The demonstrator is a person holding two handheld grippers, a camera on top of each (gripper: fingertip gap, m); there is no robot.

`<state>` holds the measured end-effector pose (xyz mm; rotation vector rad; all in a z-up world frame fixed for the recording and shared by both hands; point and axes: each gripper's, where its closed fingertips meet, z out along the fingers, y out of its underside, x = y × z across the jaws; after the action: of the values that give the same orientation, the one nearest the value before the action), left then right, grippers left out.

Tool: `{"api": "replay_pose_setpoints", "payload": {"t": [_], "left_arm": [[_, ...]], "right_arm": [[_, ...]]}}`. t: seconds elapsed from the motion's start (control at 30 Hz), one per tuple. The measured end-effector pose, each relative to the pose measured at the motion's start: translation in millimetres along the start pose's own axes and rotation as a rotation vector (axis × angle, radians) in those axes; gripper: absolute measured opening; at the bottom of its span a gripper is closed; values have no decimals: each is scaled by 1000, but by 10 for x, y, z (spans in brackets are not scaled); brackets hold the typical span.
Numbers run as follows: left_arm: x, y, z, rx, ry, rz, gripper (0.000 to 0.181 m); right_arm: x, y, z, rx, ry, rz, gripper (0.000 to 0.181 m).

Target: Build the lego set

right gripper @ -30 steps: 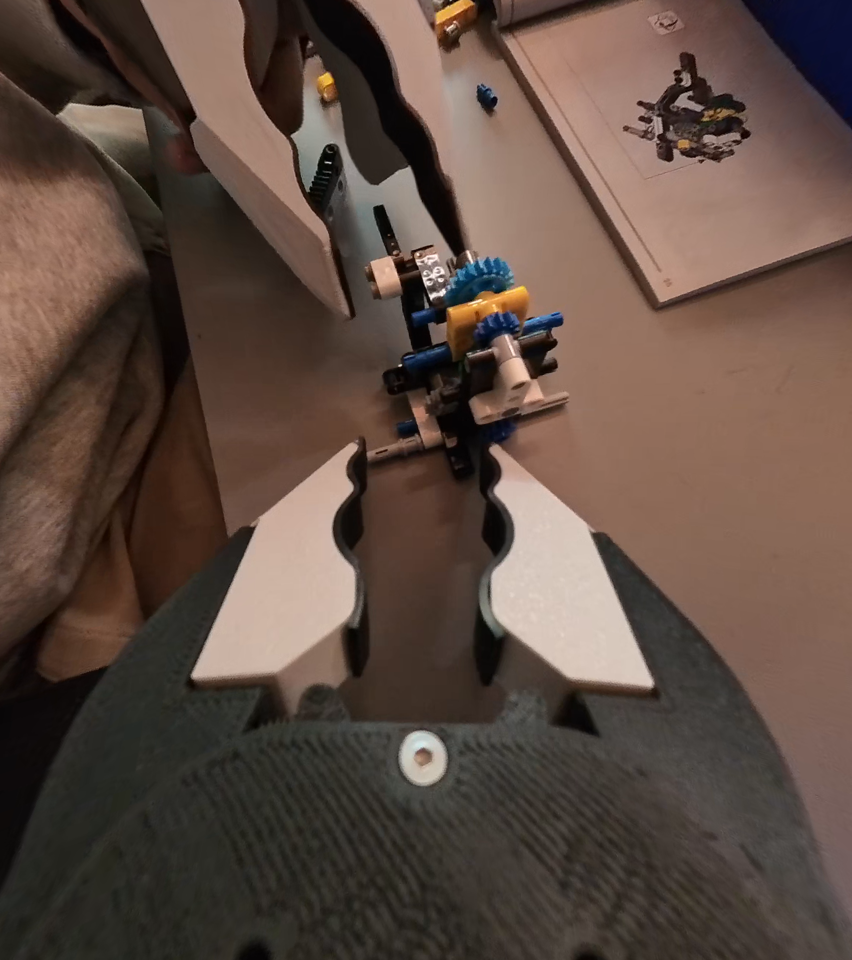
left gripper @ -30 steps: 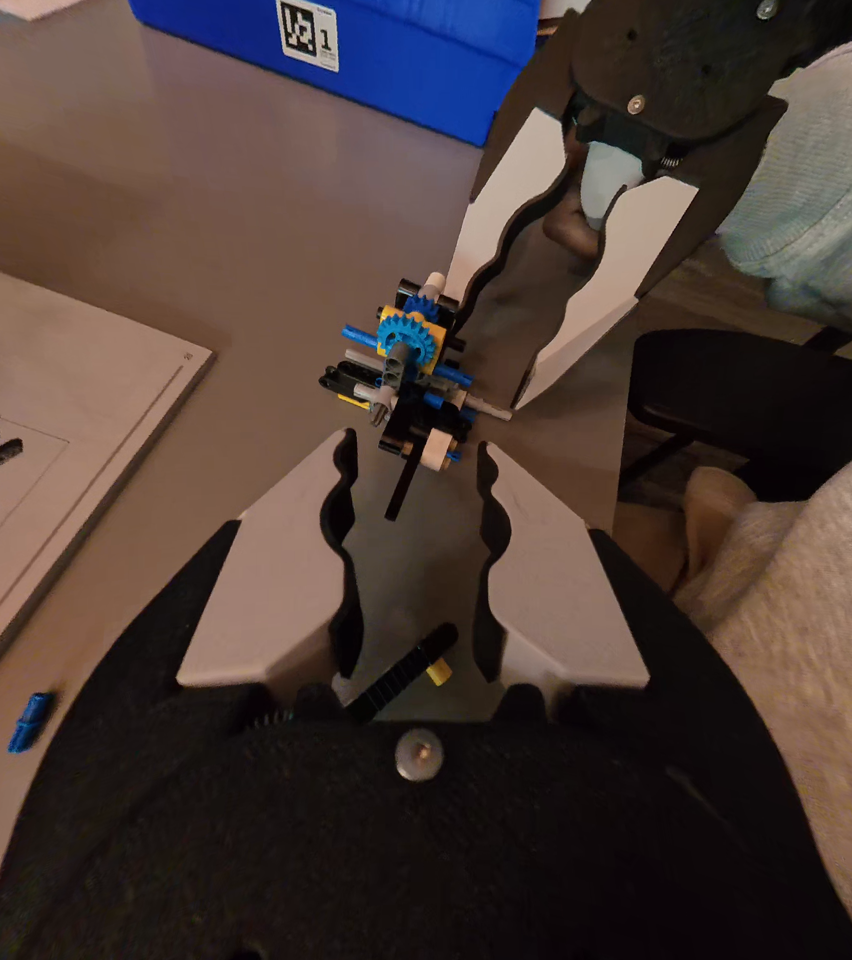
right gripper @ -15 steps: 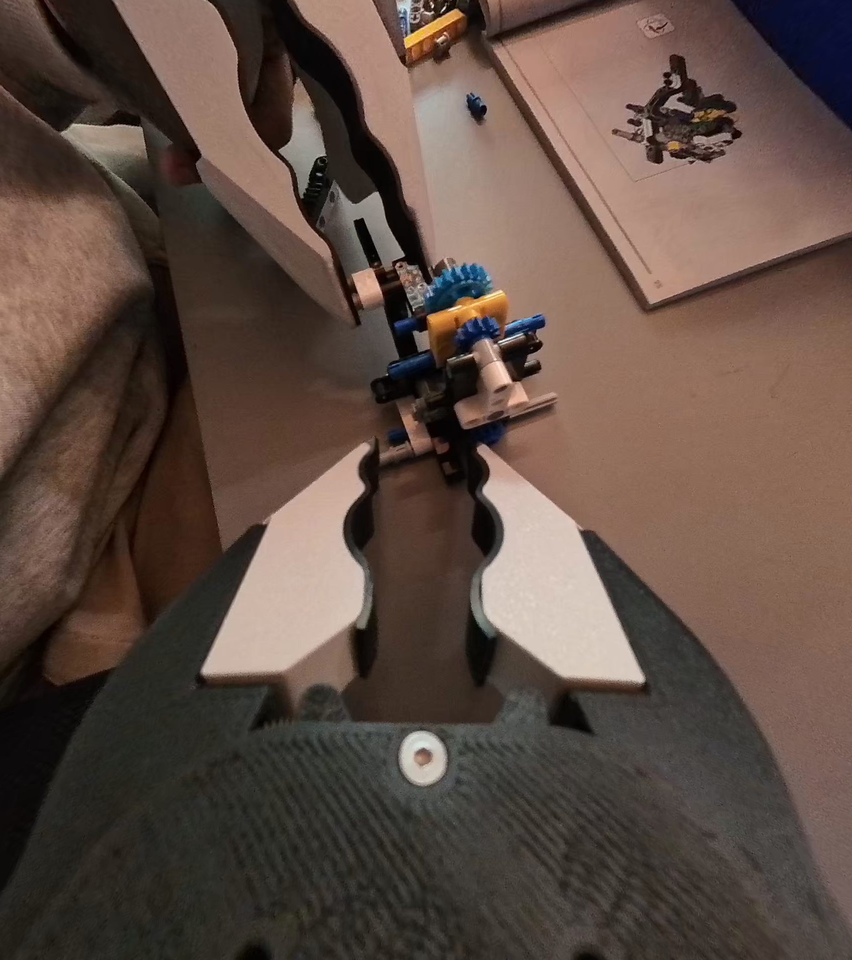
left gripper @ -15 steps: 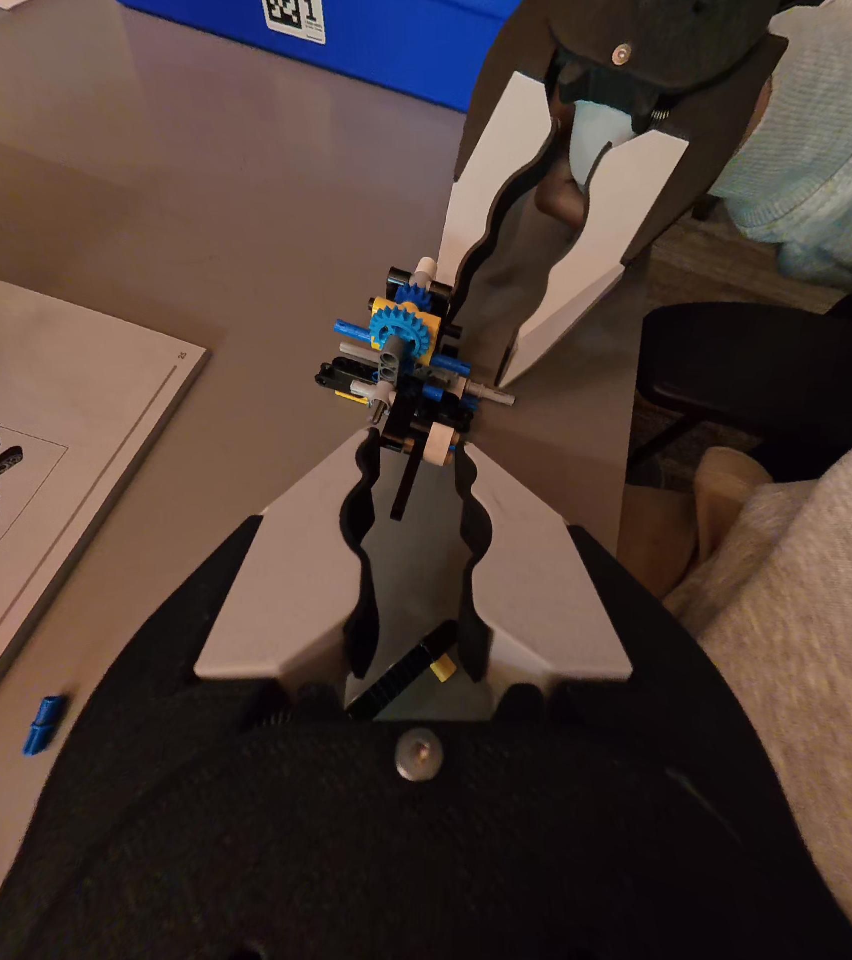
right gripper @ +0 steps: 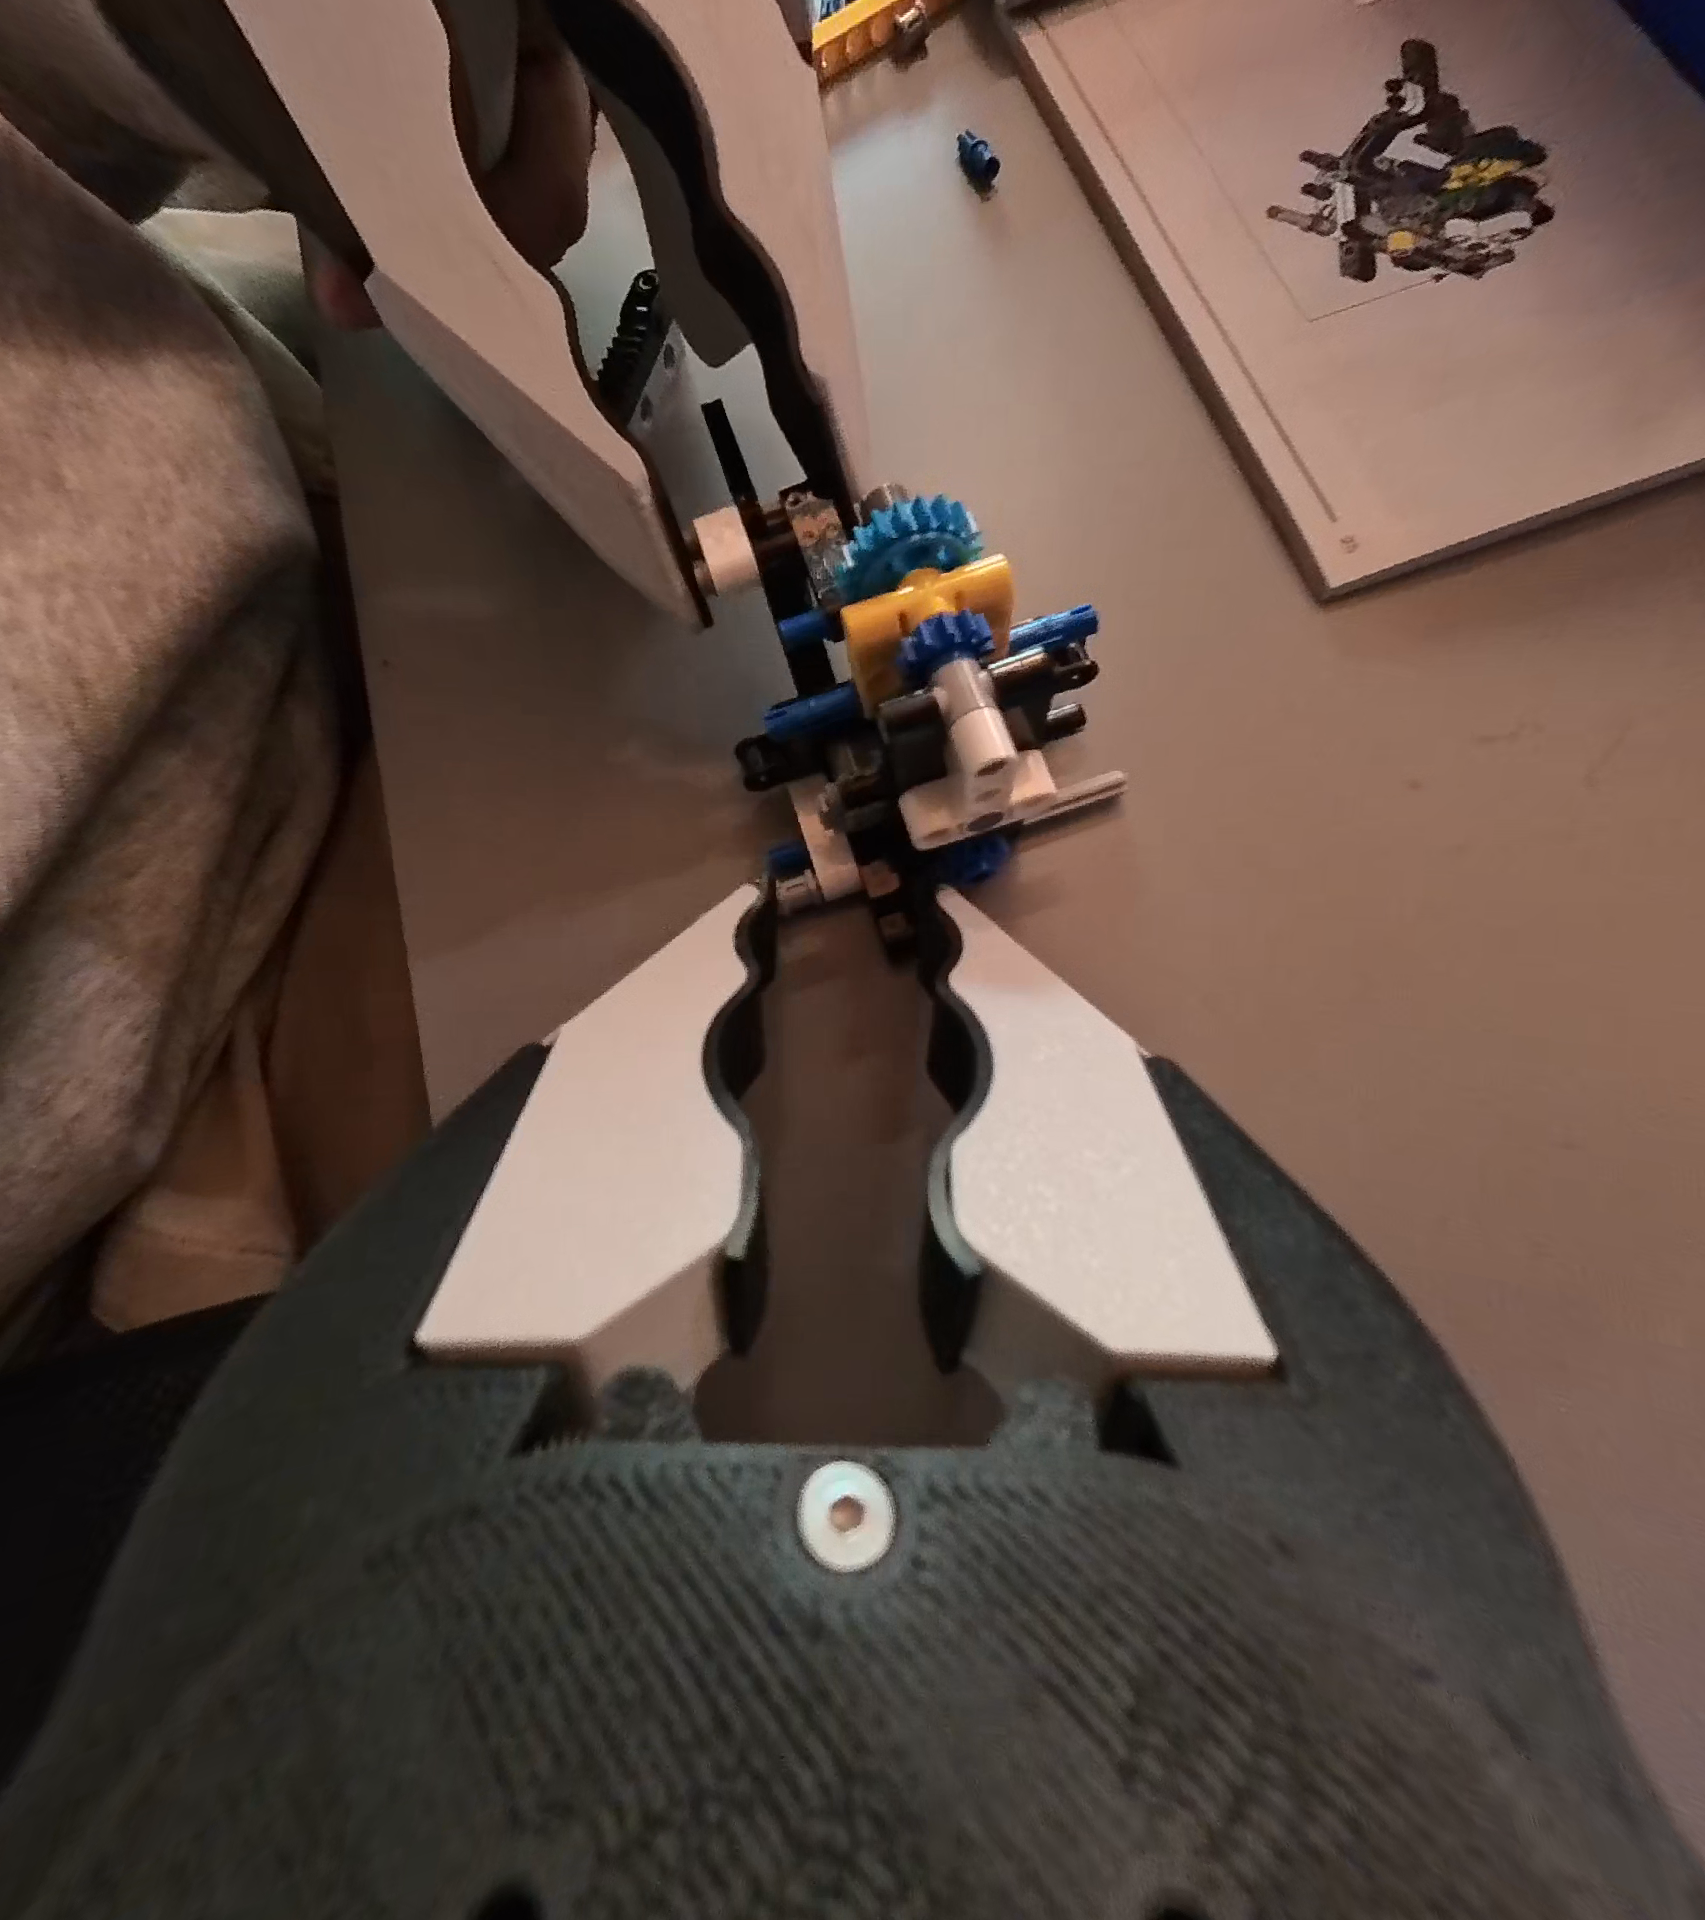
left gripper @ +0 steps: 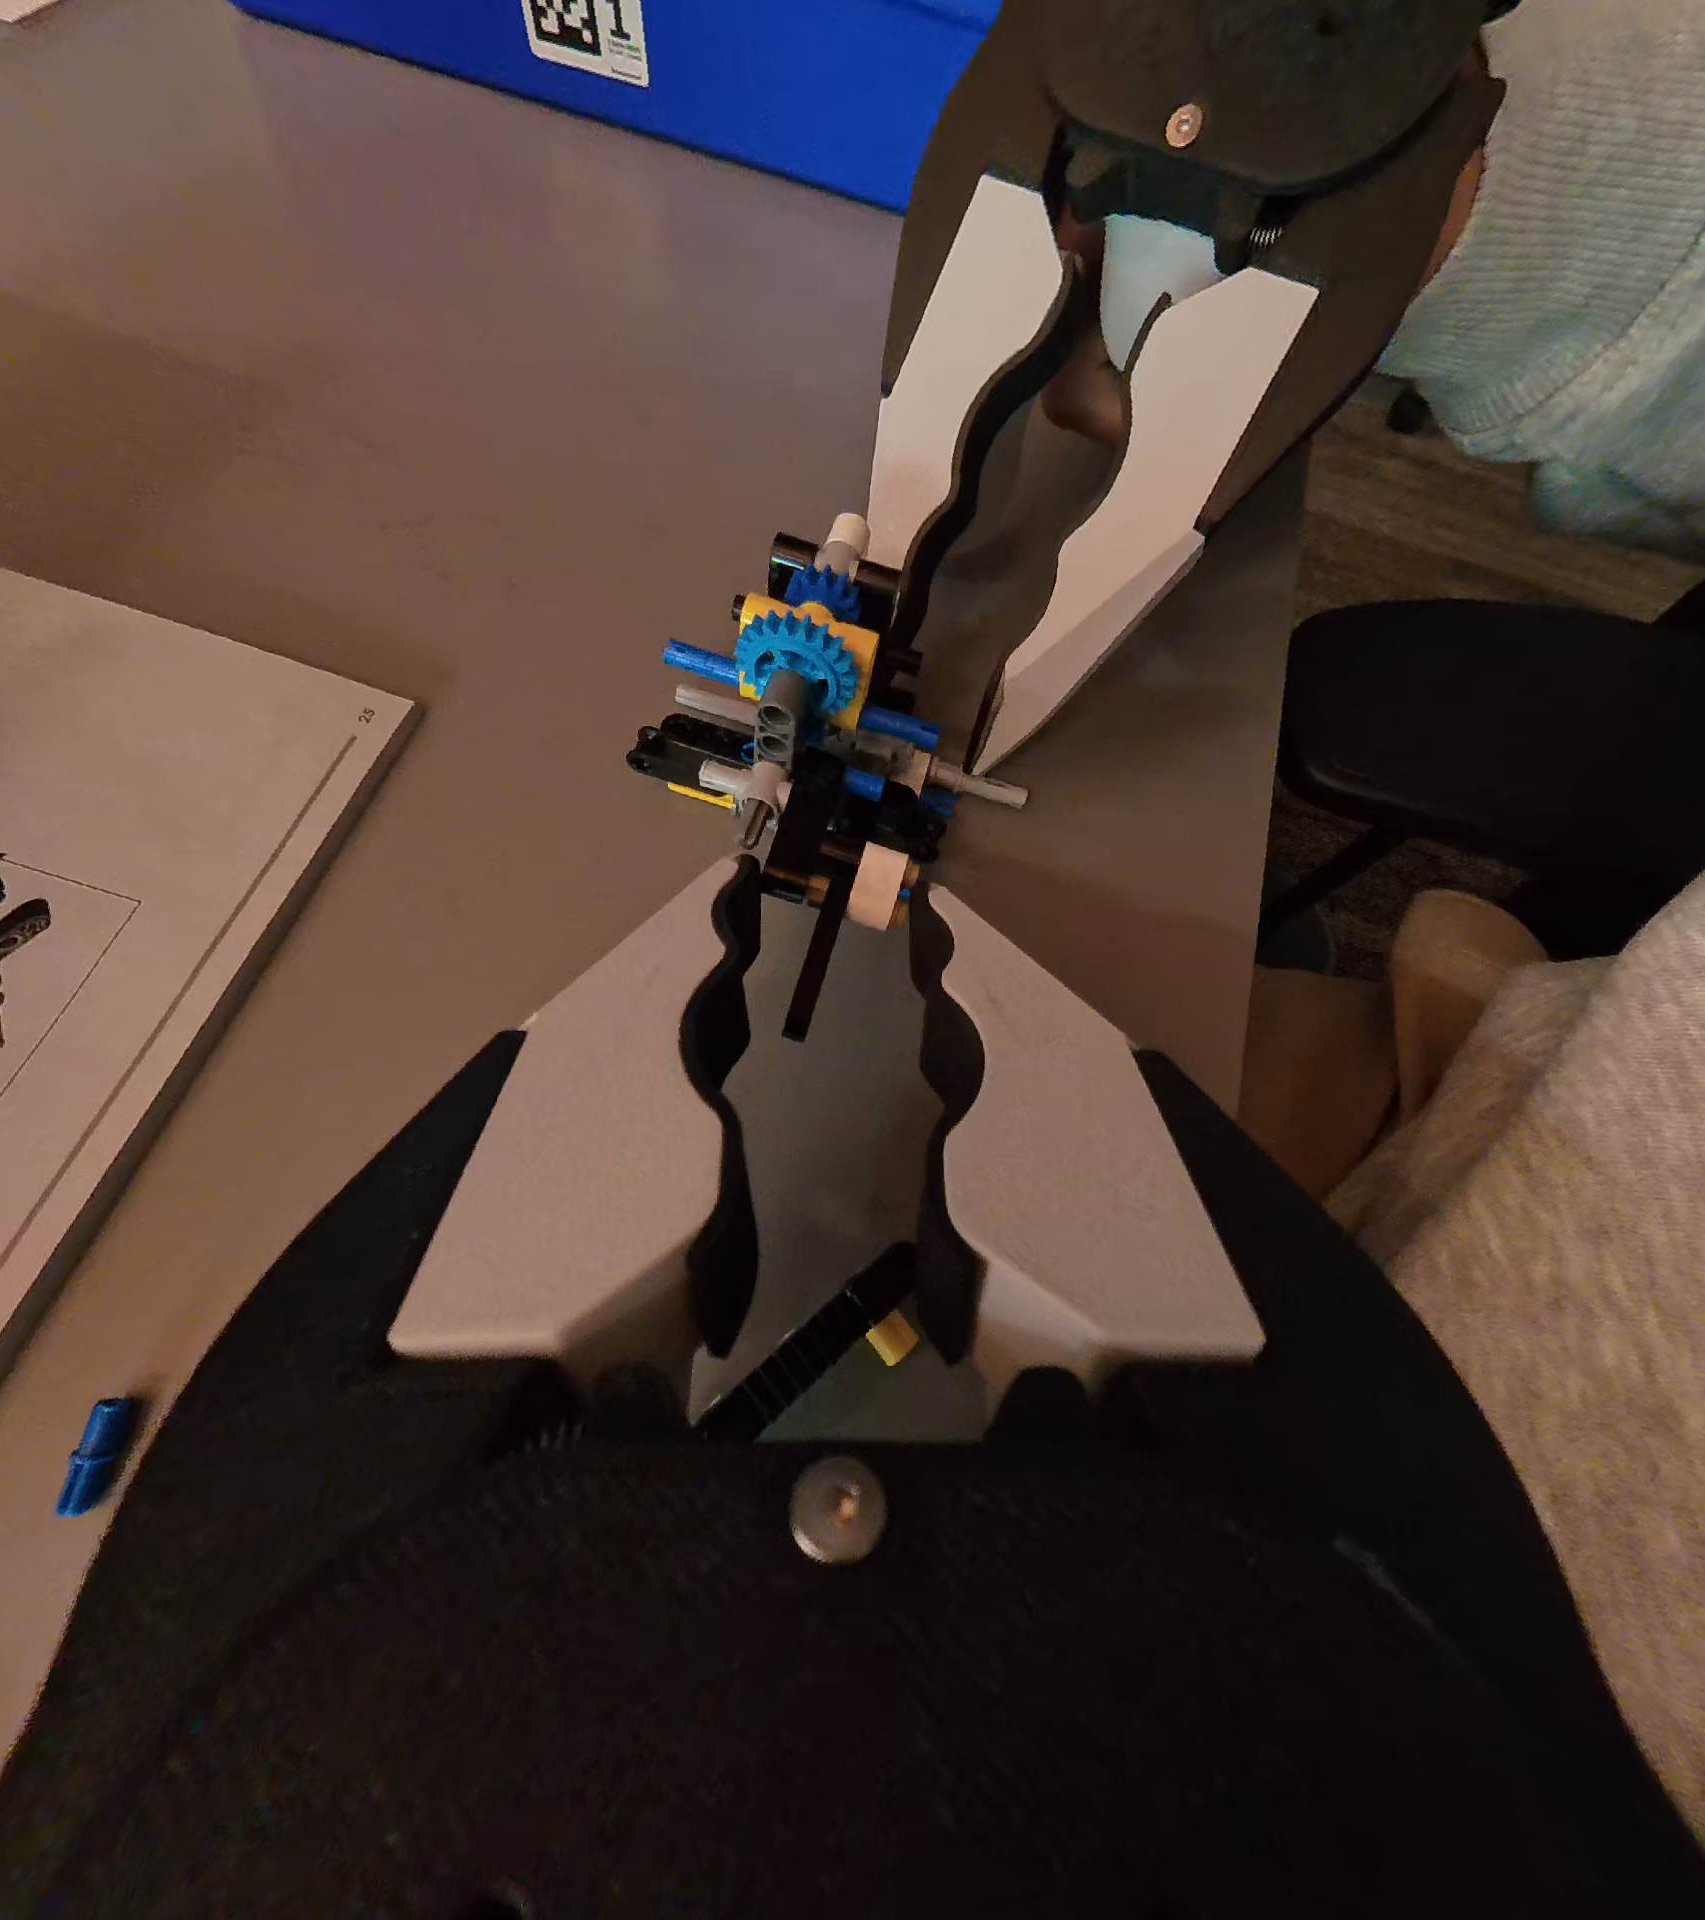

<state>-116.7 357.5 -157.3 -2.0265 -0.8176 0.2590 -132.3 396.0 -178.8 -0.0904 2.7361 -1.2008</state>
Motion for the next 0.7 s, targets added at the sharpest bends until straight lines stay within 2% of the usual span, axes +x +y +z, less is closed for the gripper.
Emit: {"api": "replay_pose_setpoints", "payload": {"t": [0.7], "left_arm": [[5,10,-9,-23,-3,20,27]], "right_arm": [[1,-6,-3,-3,-4,32,26]]}}
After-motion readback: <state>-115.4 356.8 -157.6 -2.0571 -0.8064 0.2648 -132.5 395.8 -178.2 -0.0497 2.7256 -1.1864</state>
